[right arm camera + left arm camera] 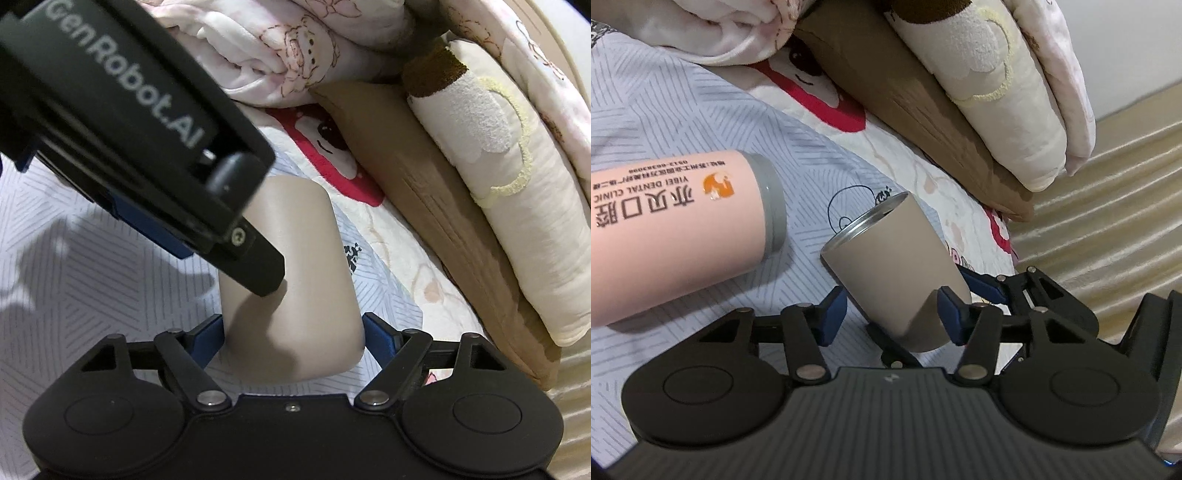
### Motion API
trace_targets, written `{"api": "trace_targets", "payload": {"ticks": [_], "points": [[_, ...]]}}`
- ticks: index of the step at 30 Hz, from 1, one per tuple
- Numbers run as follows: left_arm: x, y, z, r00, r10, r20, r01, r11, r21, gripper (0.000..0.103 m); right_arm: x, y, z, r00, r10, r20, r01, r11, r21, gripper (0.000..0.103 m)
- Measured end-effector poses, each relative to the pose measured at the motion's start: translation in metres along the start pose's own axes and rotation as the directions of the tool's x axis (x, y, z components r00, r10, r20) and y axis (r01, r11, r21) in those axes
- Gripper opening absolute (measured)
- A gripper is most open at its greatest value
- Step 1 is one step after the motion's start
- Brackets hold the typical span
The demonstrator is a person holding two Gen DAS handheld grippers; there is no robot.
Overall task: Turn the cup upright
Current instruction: 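Close the right gripper around the grey metal cup's body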
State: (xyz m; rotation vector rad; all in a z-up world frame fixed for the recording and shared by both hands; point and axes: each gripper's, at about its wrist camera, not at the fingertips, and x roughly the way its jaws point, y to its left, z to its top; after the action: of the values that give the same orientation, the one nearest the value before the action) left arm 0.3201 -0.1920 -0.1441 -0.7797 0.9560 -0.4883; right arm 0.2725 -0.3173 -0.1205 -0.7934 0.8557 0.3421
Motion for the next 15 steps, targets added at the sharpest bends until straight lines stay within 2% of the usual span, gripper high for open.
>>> {"api": "trace_targets", "payload": {"ticks": [1,7,12,15], "points": [[0.001,0.000,0.000,1.000,-0.004,0.000,0.004,1.000,0.003,0.047,-0.002,0.003,0.000,1.000,-0.007,-0.011,0.007,1.000,0.019,0.083],[-0.004,0.005,0.000,0.999,-0.035,-0.009,0.035,0.999,-0.006,0.047,-0.005,0.018,0.009,0.997,-0.066,-0.030,0.071,0.981,0.179,0.083],[-0.011,0.000,0.000,0.998,-0.031,-0.056,0.034,0.998,0.056,0.050,-0.013,0.018,0.014,0.998,-0.010,-0.054,0.028,0.942,0.335,0.083],[-0.016,0.002,-0.003,0.997,-0.034,-0.067,0.038,0.998,0.059,0.052,-0.018,0.018,0.015,0.997,0.028,-0.068,0.004,0.902,0.431,0.083]]}}
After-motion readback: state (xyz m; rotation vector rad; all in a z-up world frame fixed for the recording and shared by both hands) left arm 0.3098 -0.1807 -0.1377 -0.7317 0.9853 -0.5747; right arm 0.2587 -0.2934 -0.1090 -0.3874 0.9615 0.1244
